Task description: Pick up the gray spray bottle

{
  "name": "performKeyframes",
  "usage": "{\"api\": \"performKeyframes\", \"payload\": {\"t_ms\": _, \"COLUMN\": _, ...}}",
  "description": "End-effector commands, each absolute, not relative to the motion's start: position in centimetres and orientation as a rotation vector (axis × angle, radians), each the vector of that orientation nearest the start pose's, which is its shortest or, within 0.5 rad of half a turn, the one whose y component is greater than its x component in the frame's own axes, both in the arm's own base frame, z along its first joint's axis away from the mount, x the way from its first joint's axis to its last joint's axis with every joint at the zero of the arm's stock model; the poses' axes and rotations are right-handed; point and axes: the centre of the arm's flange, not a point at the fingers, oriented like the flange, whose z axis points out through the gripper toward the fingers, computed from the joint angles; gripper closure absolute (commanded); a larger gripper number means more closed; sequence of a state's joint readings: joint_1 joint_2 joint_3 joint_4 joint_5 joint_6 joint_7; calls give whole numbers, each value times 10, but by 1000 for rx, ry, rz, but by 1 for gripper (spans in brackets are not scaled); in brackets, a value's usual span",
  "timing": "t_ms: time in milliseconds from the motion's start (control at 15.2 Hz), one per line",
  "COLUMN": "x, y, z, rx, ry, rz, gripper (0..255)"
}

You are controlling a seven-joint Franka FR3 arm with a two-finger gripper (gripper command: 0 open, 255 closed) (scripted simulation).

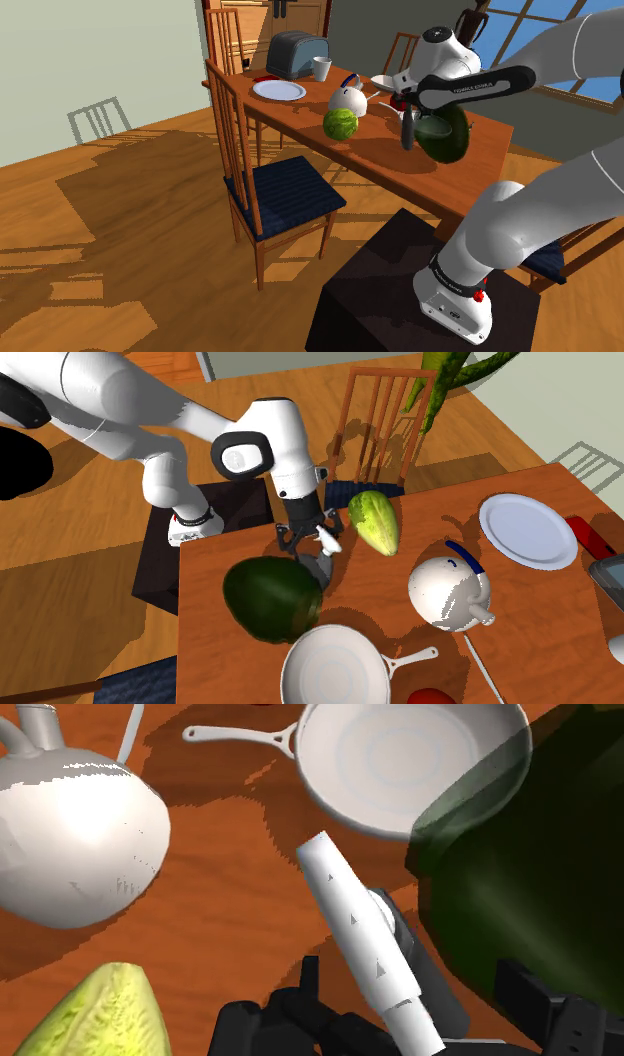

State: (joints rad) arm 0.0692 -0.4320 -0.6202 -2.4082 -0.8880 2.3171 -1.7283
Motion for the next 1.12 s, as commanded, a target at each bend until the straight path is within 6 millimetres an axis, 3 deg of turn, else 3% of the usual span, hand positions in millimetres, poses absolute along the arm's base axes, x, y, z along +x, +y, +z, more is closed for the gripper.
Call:
{"api": "performKeyframes", "payload": {"t_ms": 0, "x": 371, "y": -273, "z": 447, "rx": 1799, "ry": 2006, "rz": -499, "gripper": 0}}
{"api": "performKeyframes", "payload": {"t_ms": 264, "x": 371, "y": -273, "z": 433, "rx": 1799, "ry": 2006, "rz": -499, "gripper": 0}}
{"api": "performKeyframes", "payload": {"t_ms": 330, "x": 364, "y": -274, "z": 432, "rx": 1798, "ry": 2005, "rz": -499, "gripper": 255}}
{"api": "performKeyframes", "payload": {"t_ms": 396, "x": 356, "y": -275, "z": 433, "rx": 1798, "ry": 2006, "rz": -497, "gripper": 255}}
{"api": "performKeyframes", "payload": {"t_ms": 594, "x": 367, "y": -279, "z": 423, "rx": 1799, "ry": 2005, "rz": -498, "gripper": 255}}
{"api": "performKeyframes", "payload": {"t_ms": 858, "x": 367, "y": -278, "z": 422, "rx": 1799, "ry": 2005, "rz": -498, "gripper": 255}}
{"api": "performKeyframes", "payload": {"t_ms": 1056, "x": 371, "y": -273, "z": 444, "rx": 1799, "ry": 2006, "rz": -499, "gripper": 255}}
